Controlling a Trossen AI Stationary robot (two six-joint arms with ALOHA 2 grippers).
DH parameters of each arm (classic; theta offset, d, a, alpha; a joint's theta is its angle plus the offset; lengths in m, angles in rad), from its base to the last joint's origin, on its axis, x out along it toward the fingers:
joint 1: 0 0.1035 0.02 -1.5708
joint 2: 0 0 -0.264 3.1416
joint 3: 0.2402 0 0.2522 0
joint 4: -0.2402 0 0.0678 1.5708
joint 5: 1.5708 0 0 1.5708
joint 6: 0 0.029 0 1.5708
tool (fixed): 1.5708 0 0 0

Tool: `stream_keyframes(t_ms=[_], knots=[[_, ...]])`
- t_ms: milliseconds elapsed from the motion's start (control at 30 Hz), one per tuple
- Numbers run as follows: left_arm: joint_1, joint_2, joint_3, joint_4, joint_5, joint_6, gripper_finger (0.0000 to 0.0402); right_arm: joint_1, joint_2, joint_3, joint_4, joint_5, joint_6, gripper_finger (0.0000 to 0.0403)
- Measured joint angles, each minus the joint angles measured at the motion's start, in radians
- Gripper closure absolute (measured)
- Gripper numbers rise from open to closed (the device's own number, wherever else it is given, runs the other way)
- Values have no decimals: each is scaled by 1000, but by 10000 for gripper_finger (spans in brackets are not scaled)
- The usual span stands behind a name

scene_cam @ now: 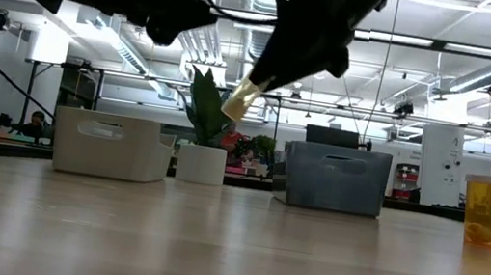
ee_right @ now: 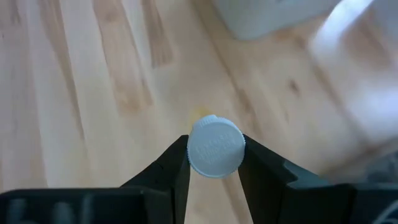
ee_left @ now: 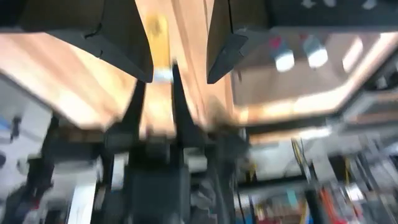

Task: Pick and place medicine bottles into bin by pill shape (circle, oval)
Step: Put the yellow tablet bottle into the gray bin

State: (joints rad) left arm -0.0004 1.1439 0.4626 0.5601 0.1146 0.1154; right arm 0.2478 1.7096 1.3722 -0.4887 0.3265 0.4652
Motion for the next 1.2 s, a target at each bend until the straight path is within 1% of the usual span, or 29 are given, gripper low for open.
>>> stream_keyframes(t_ms=[100,200,567,1033,1200], knots=[[6,5,17,-100,0,0,267,-4,0,25,8,37,-44,292],[13,6,35,-158,0,1,267,-6,0,56,13,65,-90,292],[14,25,52,-153,2,1,267,-22,-1,160,24,66,-222,292],[13,26,51,-160,18,2,267,-48,0,174,40,74,-303,292],[13,26,51,-159,30,2,267,-56,0,174,71,70,-323,292]])
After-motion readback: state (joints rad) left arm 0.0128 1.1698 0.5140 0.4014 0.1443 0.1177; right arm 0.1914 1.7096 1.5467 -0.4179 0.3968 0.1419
